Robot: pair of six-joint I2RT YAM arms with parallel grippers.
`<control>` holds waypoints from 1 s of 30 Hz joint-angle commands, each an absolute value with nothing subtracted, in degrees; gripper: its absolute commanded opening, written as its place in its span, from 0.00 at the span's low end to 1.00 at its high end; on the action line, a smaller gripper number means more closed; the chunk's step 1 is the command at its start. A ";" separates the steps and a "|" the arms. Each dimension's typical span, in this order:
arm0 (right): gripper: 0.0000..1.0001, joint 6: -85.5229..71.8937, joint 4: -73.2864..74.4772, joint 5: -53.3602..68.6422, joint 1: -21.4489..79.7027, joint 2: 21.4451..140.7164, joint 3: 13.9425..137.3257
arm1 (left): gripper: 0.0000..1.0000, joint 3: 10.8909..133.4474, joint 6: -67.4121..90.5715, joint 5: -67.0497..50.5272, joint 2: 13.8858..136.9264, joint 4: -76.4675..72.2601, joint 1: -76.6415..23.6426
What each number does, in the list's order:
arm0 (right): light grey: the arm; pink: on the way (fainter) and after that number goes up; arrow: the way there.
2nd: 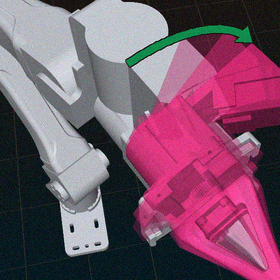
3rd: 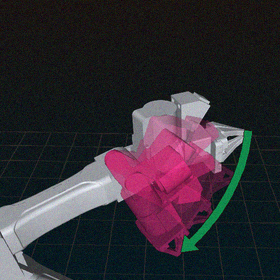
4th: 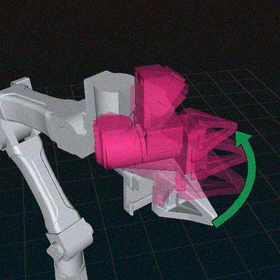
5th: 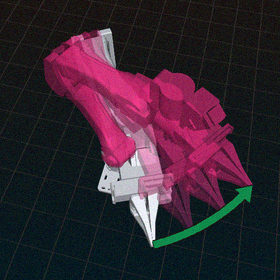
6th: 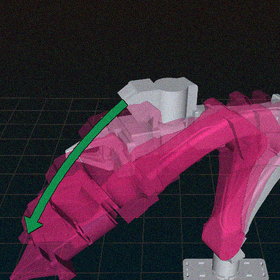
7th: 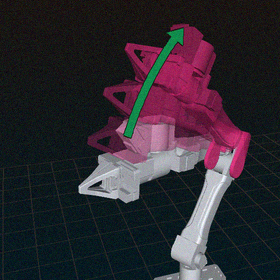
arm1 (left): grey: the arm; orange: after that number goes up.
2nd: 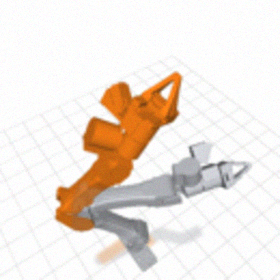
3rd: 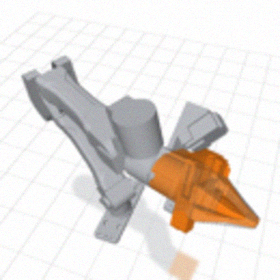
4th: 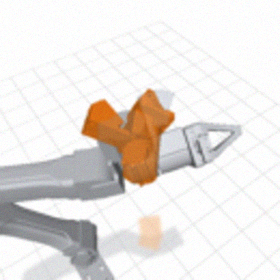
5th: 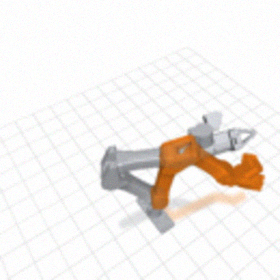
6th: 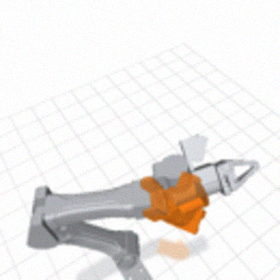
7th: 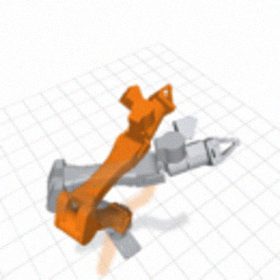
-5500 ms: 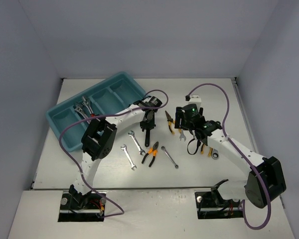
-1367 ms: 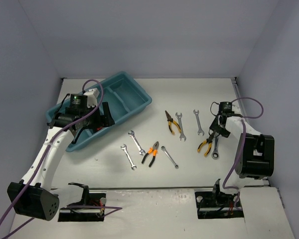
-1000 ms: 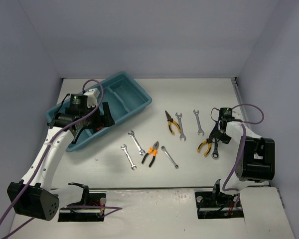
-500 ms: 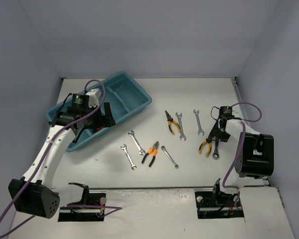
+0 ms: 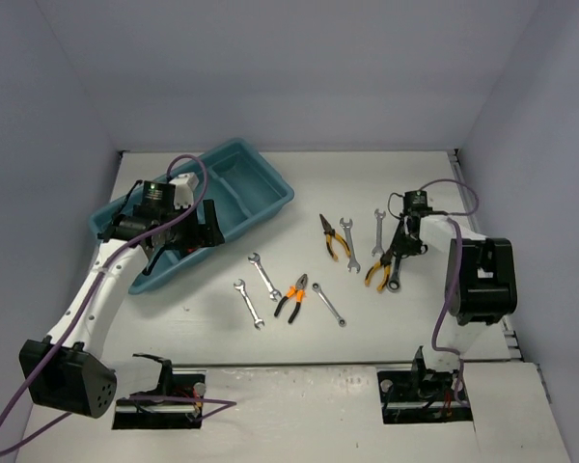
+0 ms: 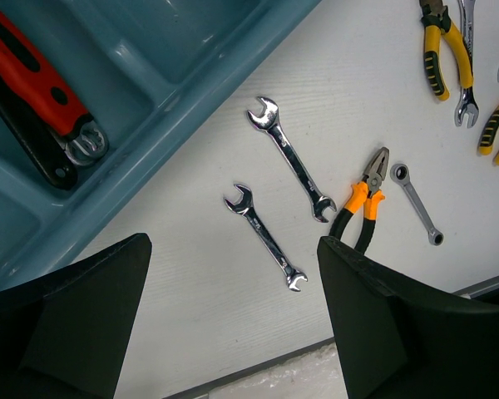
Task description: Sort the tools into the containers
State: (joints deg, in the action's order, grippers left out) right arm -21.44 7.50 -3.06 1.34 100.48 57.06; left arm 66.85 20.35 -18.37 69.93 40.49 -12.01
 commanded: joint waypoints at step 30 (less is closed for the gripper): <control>0.00 -11.30 10.31 6.56 13.58 89.38 60.27 | 0.79 67.99 35.22 -25.14 78.46 14.87 -22.86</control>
State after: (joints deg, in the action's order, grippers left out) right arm -13.56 11.11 3.47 11.15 93.18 58.70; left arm 68.35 32.03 -23.72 78.83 24.37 -21.83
